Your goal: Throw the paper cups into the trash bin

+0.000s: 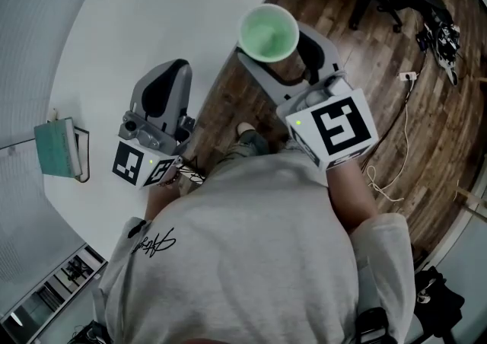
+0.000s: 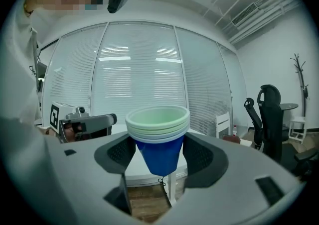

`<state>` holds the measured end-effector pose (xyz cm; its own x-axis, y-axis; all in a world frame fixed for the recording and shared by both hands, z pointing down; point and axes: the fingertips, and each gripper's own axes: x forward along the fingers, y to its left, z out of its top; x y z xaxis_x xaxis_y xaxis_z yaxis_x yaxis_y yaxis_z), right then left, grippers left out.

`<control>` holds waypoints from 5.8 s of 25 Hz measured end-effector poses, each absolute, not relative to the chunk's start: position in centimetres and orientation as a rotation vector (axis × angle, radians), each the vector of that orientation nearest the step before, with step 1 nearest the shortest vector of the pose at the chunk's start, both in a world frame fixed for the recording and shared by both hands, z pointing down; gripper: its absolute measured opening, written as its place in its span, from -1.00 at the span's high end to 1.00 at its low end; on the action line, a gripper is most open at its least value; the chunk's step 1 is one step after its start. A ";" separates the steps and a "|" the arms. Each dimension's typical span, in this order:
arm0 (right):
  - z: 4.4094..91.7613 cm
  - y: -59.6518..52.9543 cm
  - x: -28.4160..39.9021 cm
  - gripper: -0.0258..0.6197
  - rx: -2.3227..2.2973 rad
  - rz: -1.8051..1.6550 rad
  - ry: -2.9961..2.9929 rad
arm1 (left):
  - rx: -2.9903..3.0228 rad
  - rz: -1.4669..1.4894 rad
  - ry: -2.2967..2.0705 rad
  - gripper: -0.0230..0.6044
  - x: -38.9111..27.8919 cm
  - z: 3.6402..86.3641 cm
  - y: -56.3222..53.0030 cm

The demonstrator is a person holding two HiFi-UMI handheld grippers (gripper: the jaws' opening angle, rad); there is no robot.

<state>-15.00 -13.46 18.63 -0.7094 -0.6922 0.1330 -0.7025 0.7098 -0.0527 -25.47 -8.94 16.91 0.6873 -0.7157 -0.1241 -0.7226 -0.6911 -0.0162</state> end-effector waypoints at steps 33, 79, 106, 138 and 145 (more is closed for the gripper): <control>18.7 -13.0 6.9 -0.01 1.348 0.179 -2.744 | -2.875 0.224 1.022 0.91 -5.3 16.3 -11.6; 30.6 -13.7 14.0 -0.01 1.406 0.348 -2.667 | -3.093 0.116 0.834 0.91 3.7 29.2 -14.8; 44.8 -16.4 13.9 -0.01 1.415 0.466 -2.582 | -3.251 0.058 0.784 0.92 4.6 42.5 -19.0; 62.2 -17.1 13.3 -0.01 1.329 0.558 -2.482 | -3.406 -0.072 0.761 0.91 5.2 55.2 -18.6; 66.2 -16.9 12.8 -0.01 1.320 0.631 -2.456 | -3.430 -0.062 0.757 0.92 5.2 56.4 -18.4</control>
